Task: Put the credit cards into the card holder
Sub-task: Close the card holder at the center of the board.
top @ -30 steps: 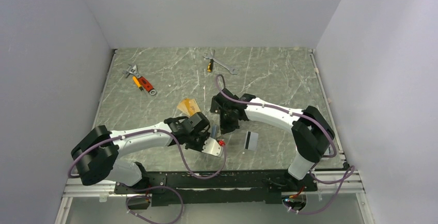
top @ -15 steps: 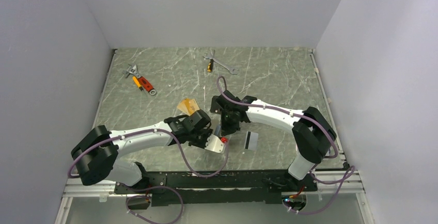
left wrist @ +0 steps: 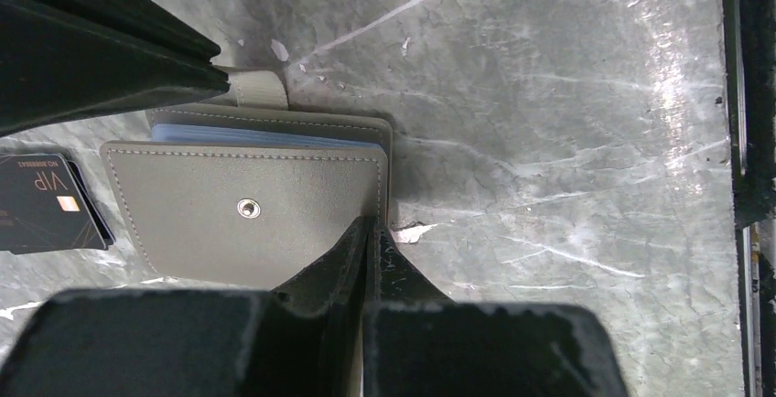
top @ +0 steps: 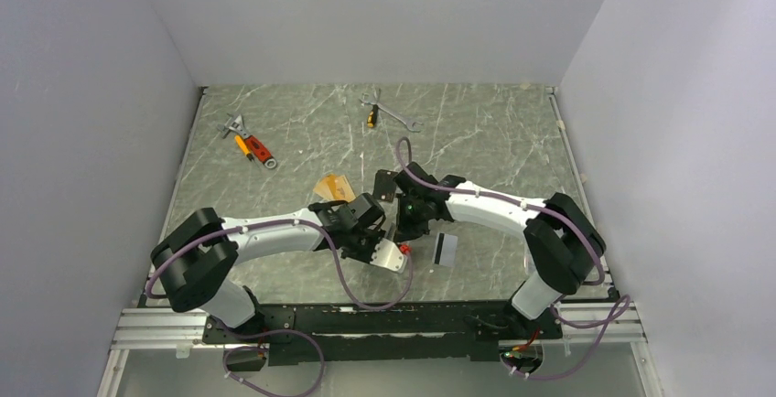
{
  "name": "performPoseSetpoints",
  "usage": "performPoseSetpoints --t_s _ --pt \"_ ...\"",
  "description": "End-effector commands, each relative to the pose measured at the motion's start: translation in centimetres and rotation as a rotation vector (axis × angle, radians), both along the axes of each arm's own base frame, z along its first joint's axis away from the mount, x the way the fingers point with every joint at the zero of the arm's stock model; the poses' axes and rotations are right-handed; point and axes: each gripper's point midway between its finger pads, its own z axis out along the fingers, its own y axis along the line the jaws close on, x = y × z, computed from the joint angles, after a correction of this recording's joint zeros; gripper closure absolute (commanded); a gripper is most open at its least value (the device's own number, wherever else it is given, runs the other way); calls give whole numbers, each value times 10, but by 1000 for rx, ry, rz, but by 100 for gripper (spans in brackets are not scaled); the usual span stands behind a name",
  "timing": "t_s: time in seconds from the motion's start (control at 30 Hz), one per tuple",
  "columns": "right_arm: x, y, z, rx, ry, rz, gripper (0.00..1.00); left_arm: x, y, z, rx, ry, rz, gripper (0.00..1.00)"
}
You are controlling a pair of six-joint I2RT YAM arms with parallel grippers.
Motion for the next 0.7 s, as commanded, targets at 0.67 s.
performPoseSetpoints --t_s 0.67 --pt "32 50 11 205 5 2 100 -17 5 -11 46 49 -63 97"
